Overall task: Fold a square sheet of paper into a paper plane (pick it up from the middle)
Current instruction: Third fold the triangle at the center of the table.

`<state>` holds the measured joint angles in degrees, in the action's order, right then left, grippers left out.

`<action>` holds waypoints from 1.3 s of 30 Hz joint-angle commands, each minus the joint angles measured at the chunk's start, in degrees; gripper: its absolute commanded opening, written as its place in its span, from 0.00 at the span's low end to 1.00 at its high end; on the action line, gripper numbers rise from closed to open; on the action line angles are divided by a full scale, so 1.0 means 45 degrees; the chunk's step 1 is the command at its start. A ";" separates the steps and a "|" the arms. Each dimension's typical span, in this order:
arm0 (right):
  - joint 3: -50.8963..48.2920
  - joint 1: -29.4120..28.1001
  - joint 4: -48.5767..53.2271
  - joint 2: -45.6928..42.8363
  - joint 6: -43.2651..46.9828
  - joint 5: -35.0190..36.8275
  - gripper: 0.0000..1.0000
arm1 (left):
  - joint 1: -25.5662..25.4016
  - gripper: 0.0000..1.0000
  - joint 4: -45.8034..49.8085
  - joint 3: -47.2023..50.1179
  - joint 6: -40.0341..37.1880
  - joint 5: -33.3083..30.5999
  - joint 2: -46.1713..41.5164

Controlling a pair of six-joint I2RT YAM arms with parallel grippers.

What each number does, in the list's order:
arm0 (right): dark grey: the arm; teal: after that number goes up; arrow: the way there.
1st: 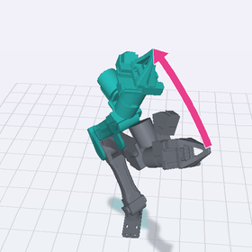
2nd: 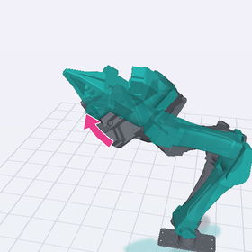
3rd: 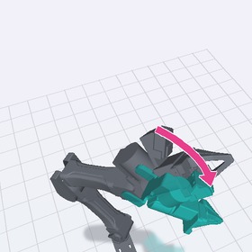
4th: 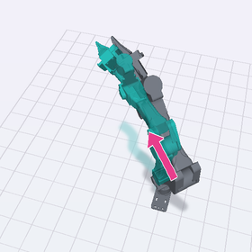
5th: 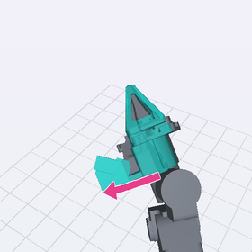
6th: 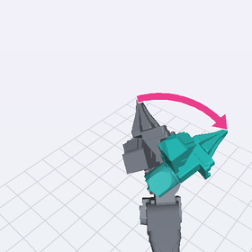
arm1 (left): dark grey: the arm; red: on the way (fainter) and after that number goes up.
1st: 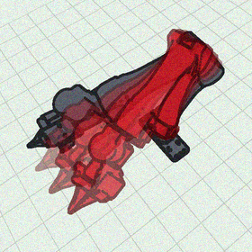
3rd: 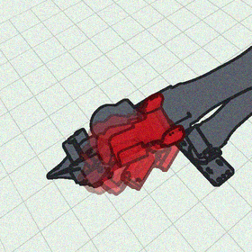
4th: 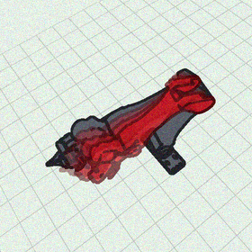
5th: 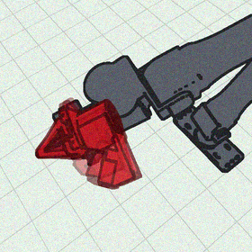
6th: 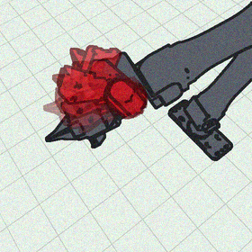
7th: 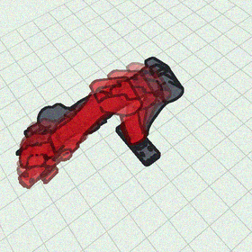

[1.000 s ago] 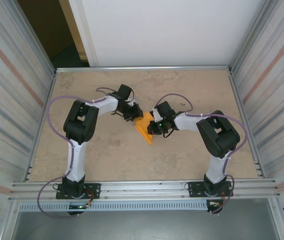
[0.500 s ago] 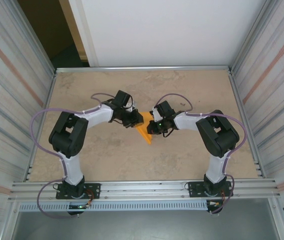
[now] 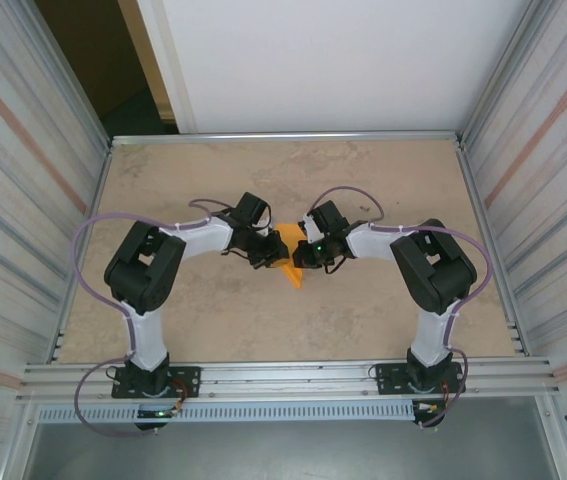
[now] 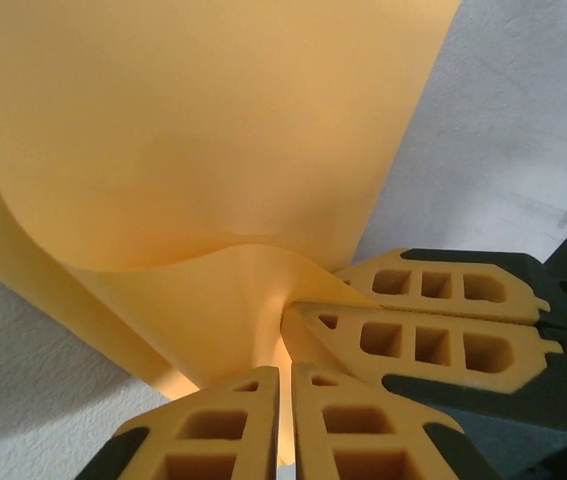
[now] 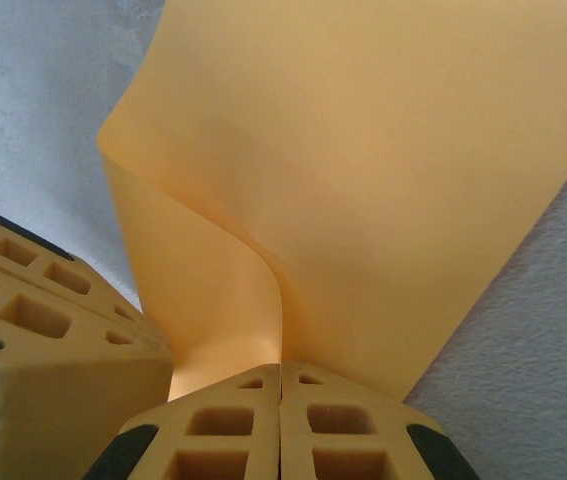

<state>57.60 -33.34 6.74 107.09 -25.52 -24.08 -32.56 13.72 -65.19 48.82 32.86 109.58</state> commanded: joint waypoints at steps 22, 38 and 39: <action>0.0071 0.0041 0.0914 0.0717 -0.0257 0.0409 0.13 | -0.0043 0.13 0.0434 -0.0331 -0.0001 -0.0554 0.0697; 0.0063 0.0052 0.0918 0.0603 -0.0374 0.0481 0.13 | 0.0052 0.12 0.0348 0.0190 -0.0066 -0.0799 0.0863; 0.0081 0.0051 0.0923 0.0546 -0.0416 0.0468 0.14 | 0.0073 0.11 0.0368 0.0237 -0.0070 -0.0821 0.0874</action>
<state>58.30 -33.34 7.20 107.55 -25.91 -24.32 -32.62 13.72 -65.76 48.95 30.98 112.38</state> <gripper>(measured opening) 0.135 0.116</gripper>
